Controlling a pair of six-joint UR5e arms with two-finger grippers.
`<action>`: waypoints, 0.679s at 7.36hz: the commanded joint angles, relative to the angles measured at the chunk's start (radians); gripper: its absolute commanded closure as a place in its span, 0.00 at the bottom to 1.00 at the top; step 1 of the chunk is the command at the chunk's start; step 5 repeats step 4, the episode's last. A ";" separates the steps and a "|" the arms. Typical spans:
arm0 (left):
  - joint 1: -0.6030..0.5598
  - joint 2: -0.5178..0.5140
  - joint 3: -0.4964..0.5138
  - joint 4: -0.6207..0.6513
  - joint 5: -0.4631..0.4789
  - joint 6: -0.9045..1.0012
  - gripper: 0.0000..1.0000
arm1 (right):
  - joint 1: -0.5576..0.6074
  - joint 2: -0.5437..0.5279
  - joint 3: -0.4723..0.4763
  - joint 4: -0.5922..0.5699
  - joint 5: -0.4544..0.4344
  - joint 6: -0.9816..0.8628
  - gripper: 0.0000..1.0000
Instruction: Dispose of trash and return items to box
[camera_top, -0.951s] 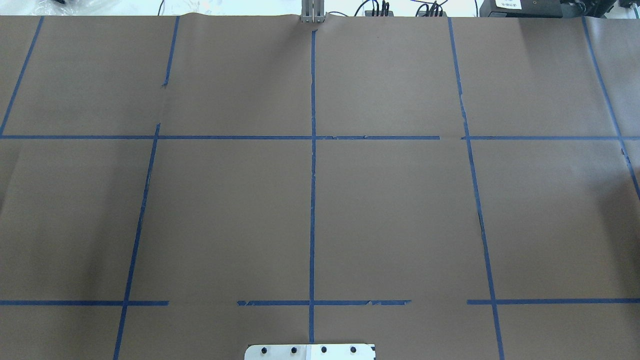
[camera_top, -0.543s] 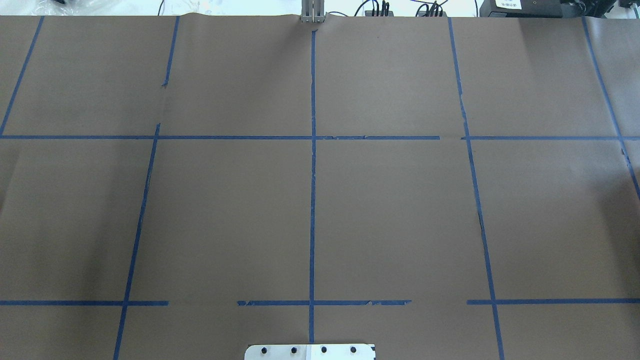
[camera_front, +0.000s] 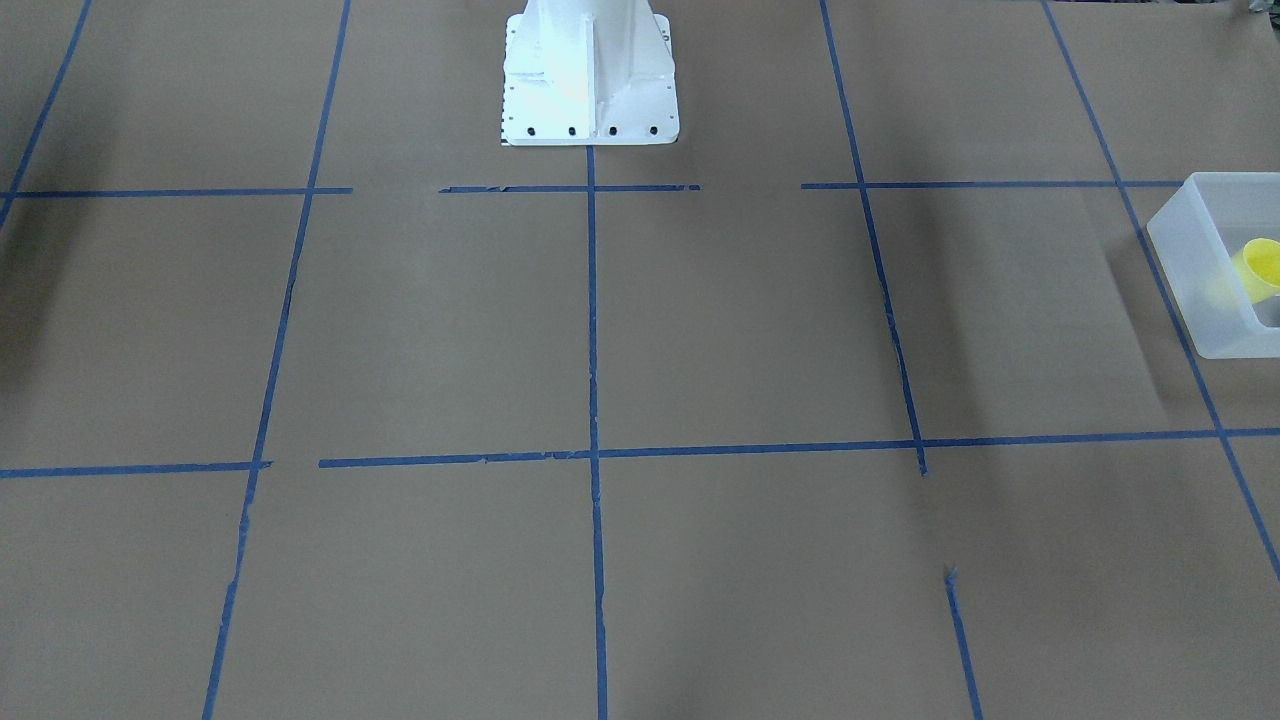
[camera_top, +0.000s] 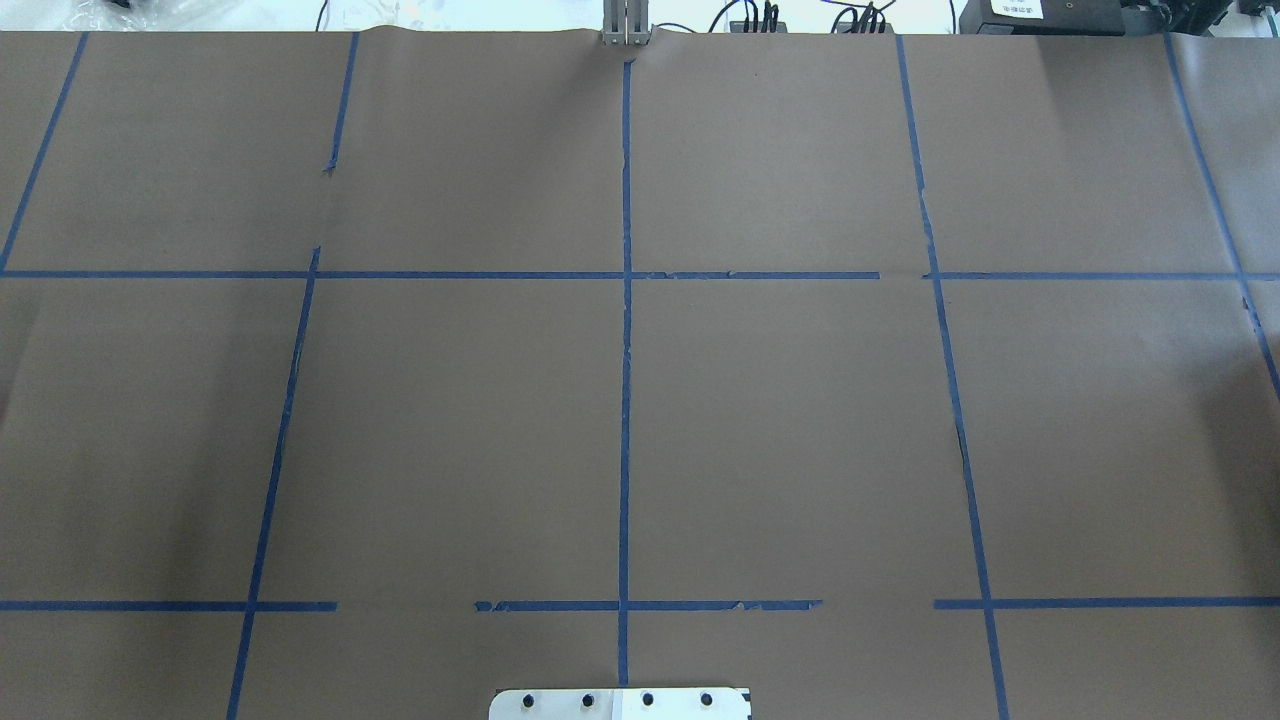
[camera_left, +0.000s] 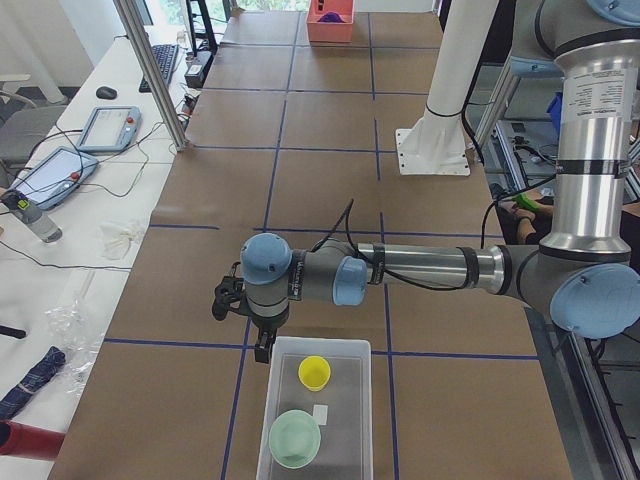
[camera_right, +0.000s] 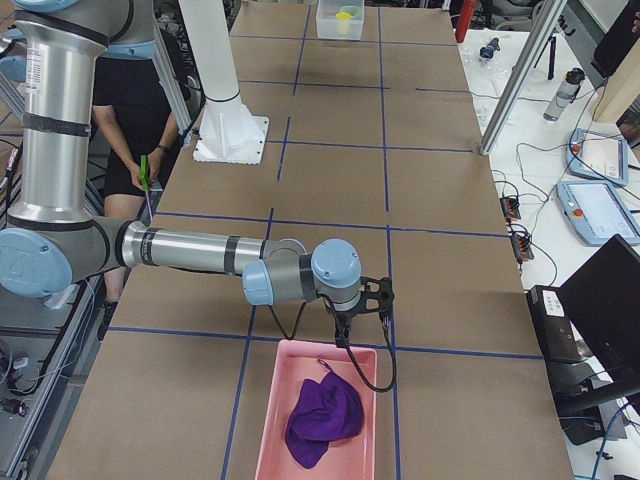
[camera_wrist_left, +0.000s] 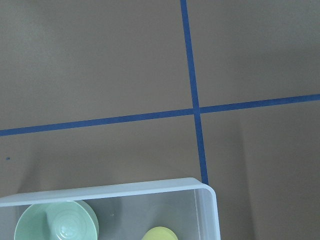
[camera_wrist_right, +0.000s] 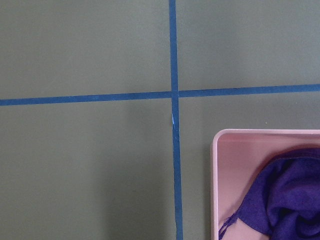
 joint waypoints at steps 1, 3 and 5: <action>0.000 0.000 -0.001 0.001 0.000 0.000 0.00 | 0.000 0.001 0.002 0.000 0.001 0.000 0.00; 0.000 0.000 0.001 0.001 0.000 0.000 0.00 | 0.000 0.002 0.002 0.000 0.001 0.000 0.00; 0.000 0.000 0.001 0.001 0.000 0.000 0.00 | 0.000 0.005 0.005 0.000 0.001 0.000 0.00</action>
